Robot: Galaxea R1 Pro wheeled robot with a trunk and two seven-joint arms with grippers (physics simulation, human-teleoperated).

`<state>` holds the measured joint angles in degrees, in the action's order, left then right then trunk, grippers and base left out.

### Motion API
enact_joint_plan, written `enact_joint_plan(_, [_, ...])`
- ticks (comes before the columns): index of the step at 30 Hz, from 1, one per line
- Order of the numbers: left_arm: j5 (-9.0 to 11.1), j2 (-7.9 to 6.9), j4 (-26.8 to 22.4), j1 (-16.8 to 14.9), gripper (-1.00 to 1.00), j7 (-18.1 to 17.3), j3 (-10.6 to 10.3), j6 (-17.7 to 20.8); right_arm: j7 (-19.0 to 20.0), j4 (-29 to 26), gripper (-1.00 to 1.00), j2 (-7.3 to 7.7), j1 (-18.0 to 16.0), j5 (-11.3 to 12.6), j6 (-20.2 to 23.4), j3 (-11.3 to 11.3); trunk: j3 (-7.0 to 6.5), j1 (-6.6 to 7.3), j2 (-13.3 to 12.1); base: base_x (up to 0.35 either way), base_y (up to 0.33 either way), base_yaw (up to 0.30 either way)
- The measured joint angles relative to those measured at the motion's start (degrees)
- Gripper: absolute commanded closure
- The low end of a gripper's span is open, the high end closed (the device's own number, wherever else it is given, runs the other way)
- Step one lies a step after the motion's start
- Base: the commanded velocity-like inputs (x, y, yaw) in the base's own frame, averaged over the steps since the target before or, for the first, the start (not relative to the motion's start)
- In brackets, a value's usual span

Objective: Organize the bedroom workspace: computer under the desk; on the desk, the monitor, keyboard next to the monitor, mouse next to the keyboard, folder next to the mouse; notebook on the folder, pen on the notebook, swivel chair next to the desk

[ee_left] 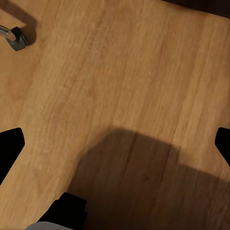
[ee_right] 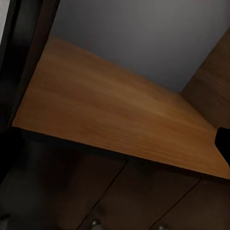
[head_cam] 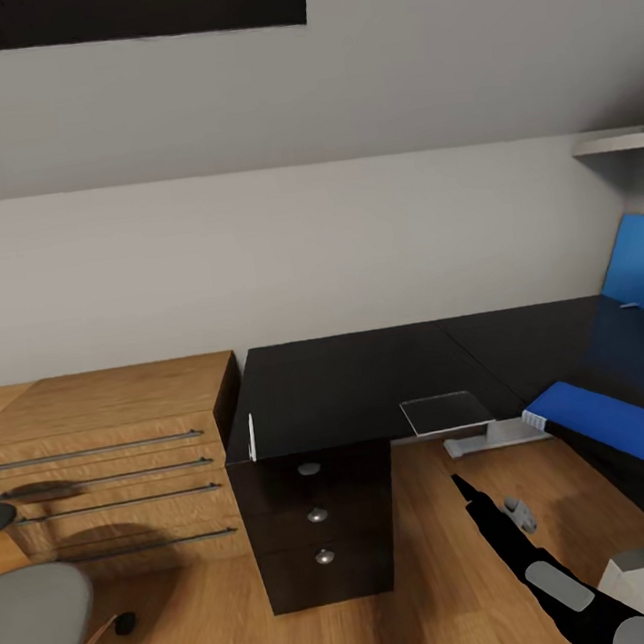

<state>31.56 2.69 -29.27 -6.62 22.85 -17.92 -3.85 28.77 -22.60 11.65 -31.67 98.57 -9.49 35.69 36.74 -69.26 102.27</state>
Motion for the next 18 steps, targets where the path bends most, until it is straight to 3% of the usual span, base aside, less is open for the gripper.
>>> enact_joint_plan(4, [-0.01,0.00,-0.22,-0.01,-1.00,-0.22,-0.10,-0.07,0.16,-0.20,-1.00,0.06,0.00,-0.02,-0.01,-0.05,0.00,-0.01,0.01,0.000,0.000,0.000])
enact_joint_plan(8, [0.00,-0.07,-0.32,-0.01,-1.00,-0.29,-0.11,-0.09,3.01,-2.24,-1.00,0.16,0.00,0.06,0.26,0.00,0.00,-0.01,0.02,0.000,0.000,0.000])
enact_joint_plan(12, [-0.08,-0.03,-0.29,-0.01,-1.00,-0.27,-0.32,-0.09,4.68,-7.66,-1.00,0.45,0.01,0.03,6.99,-0.02,0.00,-0.01,0.02,0.000,0.000,0.000])
enact_joint_plan(15, [-0.51,-0.04,-0.28,-0.01,-1.00,-0.18,-0.97,-0.09,4.82,-9.86,-1.00,1.48,0.00,0.08,12.17,-0.27,0.00,-0.01,0.02,0.000,0.000,0.000])
enact_joint_plan(18, [-0.82,-0.05,-0.23,-0.01,-1.00,-0.09,-1.62,-0.09,4.70,-11.45,-1.00,2.24,0.00,0.19,15.38,-2.69,0.00,-0.01,0.01,0.000,0.000,0.000])
